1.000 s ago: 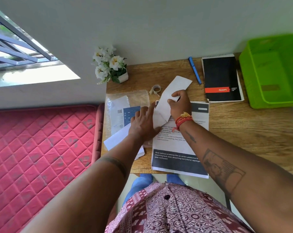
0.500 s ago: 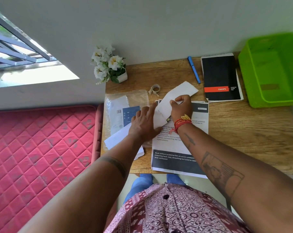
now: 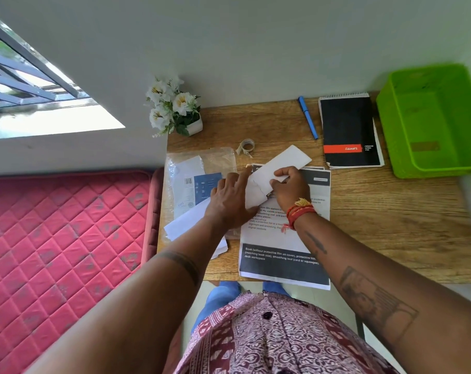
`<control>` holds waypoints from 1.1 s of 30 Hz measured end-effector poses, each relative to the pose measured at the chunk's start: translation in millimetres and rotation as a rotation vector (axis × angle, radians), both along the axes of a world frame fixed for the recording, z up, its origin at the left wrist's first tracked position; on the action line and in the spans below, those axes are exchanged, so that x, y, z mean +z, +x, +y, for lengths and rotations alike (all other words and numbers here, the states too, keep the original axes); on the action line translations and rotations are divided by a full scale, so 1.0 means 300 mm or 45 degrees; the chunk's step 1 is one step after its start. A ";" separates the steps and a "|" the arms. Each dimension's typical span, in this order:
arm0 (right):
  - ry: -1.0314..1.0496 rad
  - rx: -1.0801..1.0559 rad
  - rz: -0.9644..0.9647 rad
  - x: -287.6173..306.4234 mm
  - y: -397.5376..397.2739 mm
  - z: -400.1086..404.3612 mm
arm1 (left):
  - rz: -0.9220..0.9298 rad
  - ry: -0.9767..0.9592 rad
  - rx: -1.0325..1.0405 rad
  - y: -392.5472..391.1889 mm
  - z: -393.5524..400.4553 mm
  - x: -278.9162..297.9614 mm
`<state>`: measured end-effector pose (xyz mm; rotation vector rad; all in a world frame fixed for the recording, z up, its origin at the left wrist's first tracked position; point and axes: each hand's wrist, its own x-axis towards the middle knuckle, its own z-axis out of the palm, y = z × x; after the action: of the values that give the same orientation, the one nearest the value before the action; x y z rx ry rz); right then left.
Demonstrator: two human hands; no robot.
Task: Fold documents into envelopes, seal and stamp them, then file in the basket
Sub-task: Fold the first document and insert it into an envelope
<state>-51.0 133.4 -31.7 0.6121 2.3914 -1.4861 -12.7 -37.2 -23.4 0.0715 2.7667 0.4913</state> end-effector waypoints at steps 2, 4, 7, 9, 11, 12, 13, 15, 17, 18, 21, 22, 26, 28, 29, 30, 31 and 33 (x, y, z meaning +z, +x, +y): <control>-0.112 -0.030 -0.004 0.010 -0.006 0.007 | 0.003 -0.002 0.004 0.001 0.003 0.004; -0.213 -0.050 -0.010 0.023 -0.010 0.005 | 0.006 -0.018 0.021 0.000 0.005 0.009; -0.274 -0.092 -0.021 0.047 -0.006 0.001 | 0.001 -0.021 0.063 -0.003 0.001 0.015; -0.291 -0.089 -0.005 0.074 -0.008 0.002 | 0.005 -0.001 0.097 -0.012 -0.002 0.032; -0.254 -0.026 0.053 0.103 -0.018 0.001 | 0.034 0.004 0.101 -0.030 -0.002 0.061; -0.226 0.017 0.090 0.124 -0.022 -0.001 | 0.056 0.013 0.095 -0.037 0.002 0.082; -0.194 0.055 0.124 0.148 -0.028 -0.004 | 0.085 0.028 0.088 -0.046 0.006 0.106; -0.143 0.116 0.176 0.194 -0.043 -0.008 | 0.139 0.060 0.083 -0.069 0.011 0.149; -0.129 0.206 0.223 0.249 -0.058 -0.005 | 0.193 0.071 0.093 -0.086 0.007 0.195; -0.124 0.281 0.244 0.278 -0.064 -0.001 | 0.222 0.085 0.099 -0.089 0.003 0.216; -0.088 0.448 0.349 0.373 -0.096 0.006 | 0.323 0.134 0.113 -0.113 -0.006 0.292; -0.078 0.443 0.405 0.409 -0.106 0.007 | 0.370 0.145 0.115 -0.122 -0.008 0.318; -0.019 0.275 0.695 0.571 -0.162 0.013 | 0.569 0.203 0.136 -0.160 -0.002 0.428; 0.065 0.306 0.798 0.644 -0.185 0.015 | 0.655 0.279 0.168 -0.171 0.009 0.479; 0.136 0.373 0.845 0.680 -0.193 0.015 | 0.703 0.313 0.182 -0.173 0.015 0.506; 0.218 0.452 0.870 0.708 -0.201 0.015 | 0.739 0.343 0.193 -0.179 0.022 0.529; 0.298 0.539 0.878 0.738 -0.207 0.013 | 0.771 0.372 0.199 -0.186 0.027 0.553; 0.391 0.686 0.852 0.784 -0.214 0.011 | 0.812 0.411 0.198 -0.194 0.031 0.587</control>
<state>-115.2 136.7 203.5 -0.5537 2.9534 -1.2036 -70.9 -27.8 152.8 0.1035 3.2872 1.1240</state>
